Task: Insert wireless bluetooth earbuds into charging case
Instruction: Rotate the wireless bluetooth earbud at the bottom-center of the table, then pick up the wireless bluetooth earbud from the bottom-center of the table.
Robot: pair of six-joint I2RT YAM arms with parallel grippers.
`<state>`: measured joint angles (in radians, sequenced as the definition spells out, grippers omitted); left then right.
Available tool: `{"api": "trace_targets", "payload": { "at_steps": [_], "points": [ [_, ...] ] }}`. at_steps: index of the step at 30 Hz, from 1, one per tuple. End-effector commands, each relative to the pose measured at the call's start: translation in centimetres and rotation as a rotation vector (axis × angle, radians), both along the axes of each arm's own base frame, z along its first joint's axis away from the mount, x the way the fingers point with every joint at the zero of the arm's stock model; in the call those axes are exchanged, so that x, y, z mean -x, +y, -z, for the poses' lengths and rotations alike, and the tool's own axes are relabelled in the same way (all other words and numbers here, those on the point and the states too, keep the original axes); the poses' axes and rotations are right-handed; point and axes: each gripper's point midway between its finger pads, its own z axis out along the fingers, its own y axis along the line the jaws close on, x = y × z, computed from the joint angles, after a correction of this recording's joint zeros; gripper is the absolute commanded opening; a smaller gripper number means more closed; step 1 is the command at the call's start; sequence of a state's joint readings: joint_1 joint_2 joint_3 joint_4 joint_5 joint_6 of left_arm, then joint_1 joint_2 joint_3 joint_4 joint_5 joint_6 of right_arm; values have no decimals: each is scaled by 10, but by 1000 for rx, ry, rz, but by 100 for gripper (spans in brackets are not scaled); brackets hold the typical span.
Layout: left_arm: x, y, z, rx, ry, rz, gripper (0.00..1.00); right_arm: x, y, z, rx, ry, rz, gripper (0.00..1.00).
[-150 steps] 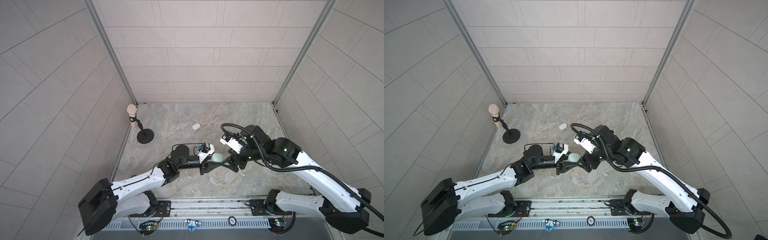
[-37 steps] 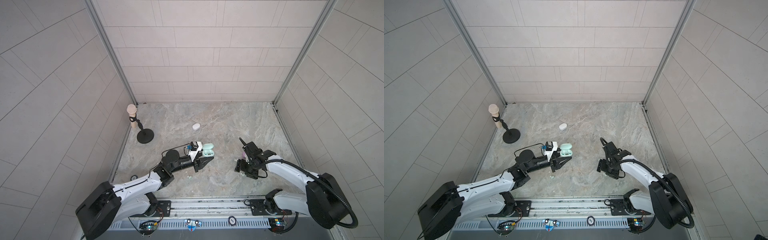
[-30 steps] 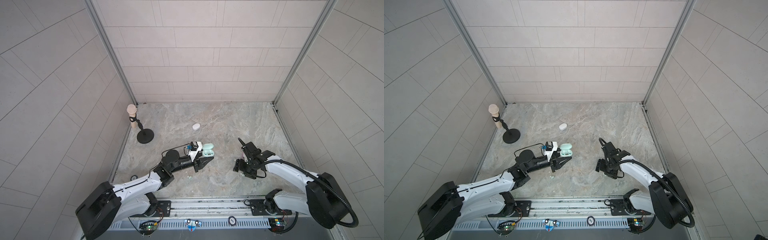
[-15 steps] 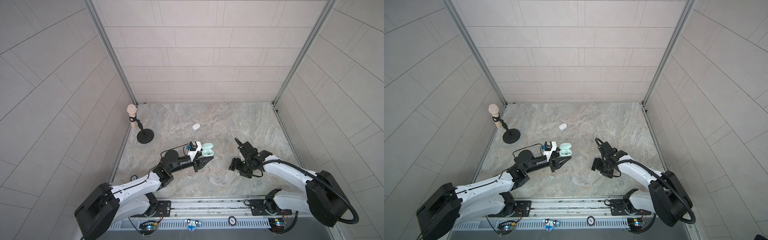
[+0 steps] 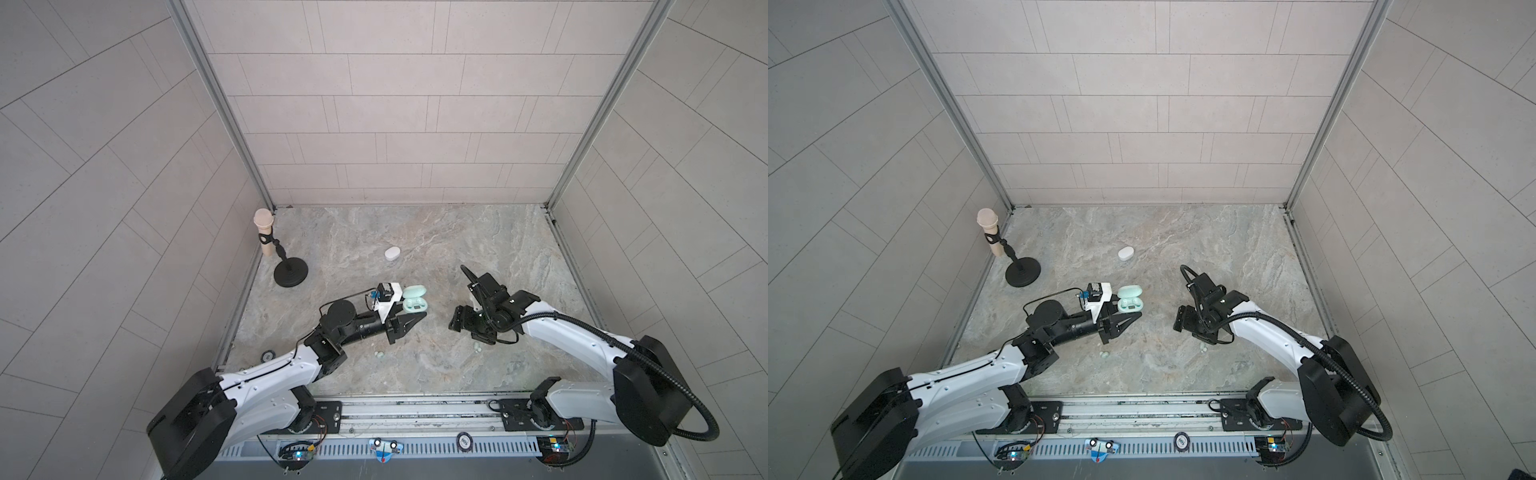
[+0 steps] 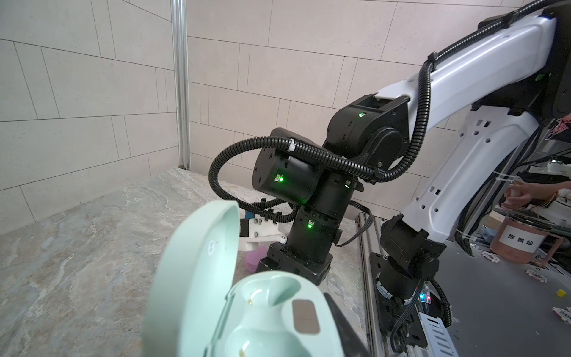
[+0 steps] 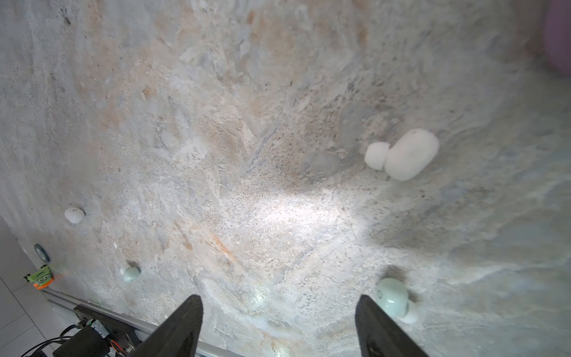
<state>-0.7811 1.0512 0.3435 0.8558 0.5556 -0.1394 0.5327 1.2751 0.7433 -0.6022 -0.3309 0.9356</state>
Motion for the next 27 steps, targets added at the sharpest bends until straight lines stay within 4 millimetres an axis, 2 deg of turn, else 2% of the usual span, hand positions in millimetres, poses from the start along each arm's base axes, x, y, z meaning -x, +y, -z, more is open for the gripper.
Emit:
{"api": "trace_targets", "payload": {
  "at_steps": [1,5,8,12,17,27],
  "points": [
    [1,2,-13,25,-33,-2,12,9,-28,-2,151,1,-35,81],
    [1,3,-14,29,-31,-1,12,18,-49,2,289,44,-123,77],
    [2,3,-14,28,-30,0,12,25,-55,13,321,82,-154,73],
    [2,3,-14,29,-29,1,12,22,-51,22,315,87,-151,64],
    [3,4,-14,28,-30,-1,12,17,-48,29,323,88,-138,46],
    [3,5,-13,29,-31,-5,11,20,-45,42,351,103,-135,38]
  ]
}}
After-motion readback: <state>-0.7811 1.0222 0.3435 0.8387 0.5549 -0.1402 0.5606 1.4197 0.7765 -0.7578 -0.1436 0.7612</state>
